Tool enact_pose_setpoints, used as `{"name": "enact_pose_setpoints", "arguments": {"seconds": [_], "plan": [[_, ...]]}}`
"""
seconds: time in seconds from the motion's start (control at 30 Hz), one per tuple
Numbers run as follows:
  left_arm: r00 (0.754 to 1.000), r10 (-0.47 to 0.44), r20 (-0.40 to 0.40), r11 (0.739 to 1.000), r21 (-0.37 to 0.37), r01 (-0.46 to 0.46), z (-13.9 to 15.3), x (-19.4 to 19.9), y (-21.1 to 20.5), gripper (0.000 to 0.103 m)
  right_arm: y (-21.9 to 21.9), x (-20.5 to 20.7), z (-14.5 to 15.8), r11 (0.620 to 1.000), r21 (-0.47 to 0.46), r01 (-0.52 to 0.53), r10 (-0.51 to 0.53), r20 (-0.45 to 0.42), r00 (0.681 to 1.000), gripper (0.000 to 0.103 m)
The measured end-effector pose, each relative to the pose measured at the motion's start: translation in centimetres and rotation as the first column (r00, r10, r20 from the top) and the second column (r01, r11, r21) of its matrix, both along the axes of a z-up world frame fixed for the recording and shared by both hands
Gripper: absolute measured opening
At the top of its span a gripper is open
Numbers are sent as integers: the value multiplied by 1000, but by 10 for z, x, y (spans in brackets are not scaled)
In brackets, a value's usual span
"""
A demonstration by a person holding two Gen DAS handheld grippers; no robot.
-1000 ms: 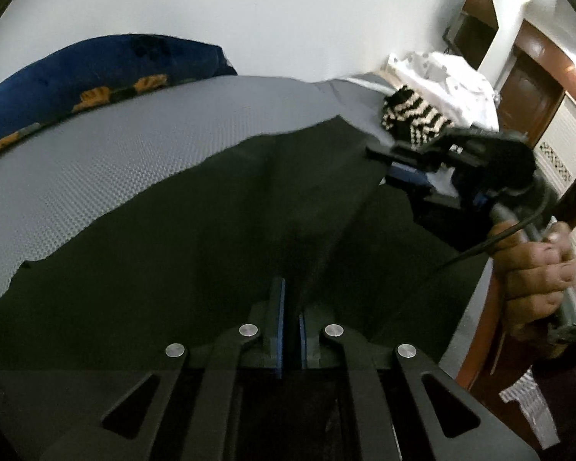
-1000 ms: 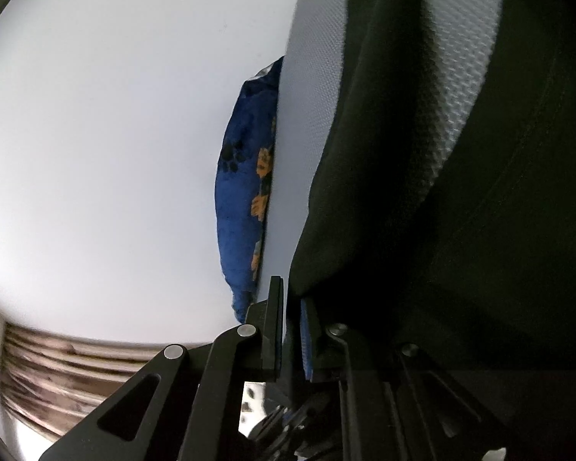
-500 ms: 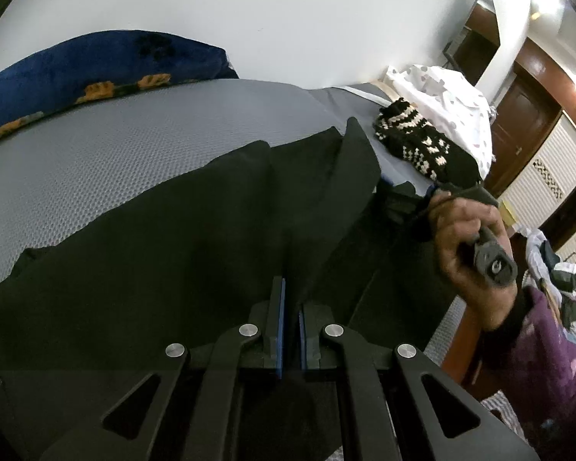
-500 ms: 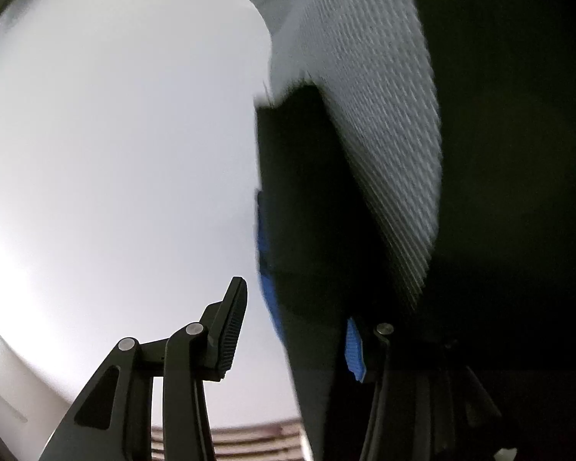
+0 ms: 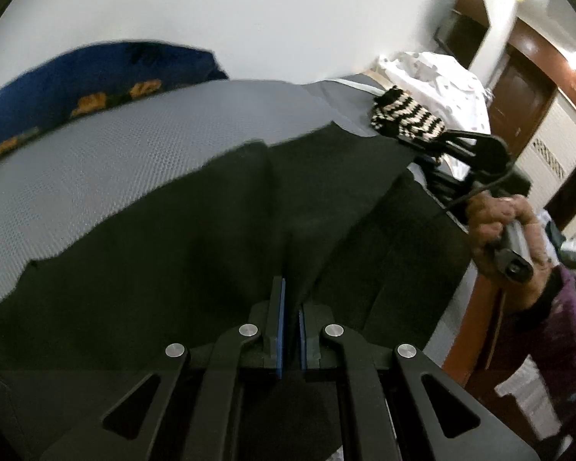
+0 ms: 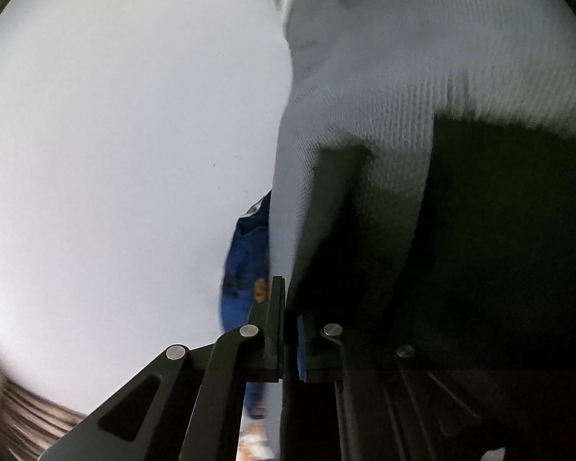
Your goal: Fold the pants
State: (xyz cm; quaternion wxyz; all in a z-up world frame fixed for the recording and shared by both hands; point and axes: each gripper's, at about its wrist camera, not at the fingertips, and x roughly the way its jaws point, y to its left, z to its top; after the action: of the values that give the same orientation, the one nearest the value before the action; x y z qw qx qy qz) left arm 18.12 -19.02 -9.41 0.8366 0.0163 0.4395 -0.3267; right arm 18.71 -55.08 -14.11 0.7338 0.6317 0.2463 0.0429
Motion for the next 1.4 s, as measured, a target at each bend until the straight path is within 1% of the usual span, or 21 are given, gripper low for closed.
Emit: {"name": "enact_pose_setpoints", "arguments": {"seconds": [0.07,0.17,0.27,0.33,0.4,0.5,0.57,0.8,1.07,1.27,1.33,1.4], "plan": [[999,-27,28,1000,17,27,4,-8,-1,6,1,-22,16,997,-72,-11,10,-16,1000,6],[996,-68,51,997,47,66,5,-24,-3,6,-9,-52,25,992,-124,-6,0,-45,999,6],[993,-106,58,991,83,101,0,-40,-6,6,-16,-91,11,993,-122,9,-21,-97,995,6],[990,-132,50,986,110,126,-8,-51,-8,6,-16,-108,-2,992,-124,20,-37,-131,991,6],[989,-144,37,982,127,138,-16,-58,-10,6,-21,-125,-18,995,-91,47,-61,-158,986,6],[987,-153,44,979,144,146,-21,-66,-12,6,-27,-128,-33,994,-89,71,-86,-178,980,6],[987,-156,49,978,150,147,-23,-70,-12,6,-30,-135,-39,994,-80,80,-94,-186,978,6],[983,-172,70,971,179,157,-25,-78,-13,6,-34,-139,-28,990,-101,94,-111,-174,979,6],[981,-181,67,968,189,166,-29,-85,-17,6,-38,-154,-36,989,-88,116,-130,-183,975,5],[980,-188,65,966,194,173,-31,-88,-17,6,-41,-158,-35,987,-107,117,-135,-192,972,5],[979,-196,61,963,200,180,-33,-89,-17,7,-43,-158,-35,987,-108,119,-138,-194,971,5],[976,-209,54,959,208,194,-36,-89,-17,11,-43,-157,-32,983,-139,115,-142,-195,970,5]]}}
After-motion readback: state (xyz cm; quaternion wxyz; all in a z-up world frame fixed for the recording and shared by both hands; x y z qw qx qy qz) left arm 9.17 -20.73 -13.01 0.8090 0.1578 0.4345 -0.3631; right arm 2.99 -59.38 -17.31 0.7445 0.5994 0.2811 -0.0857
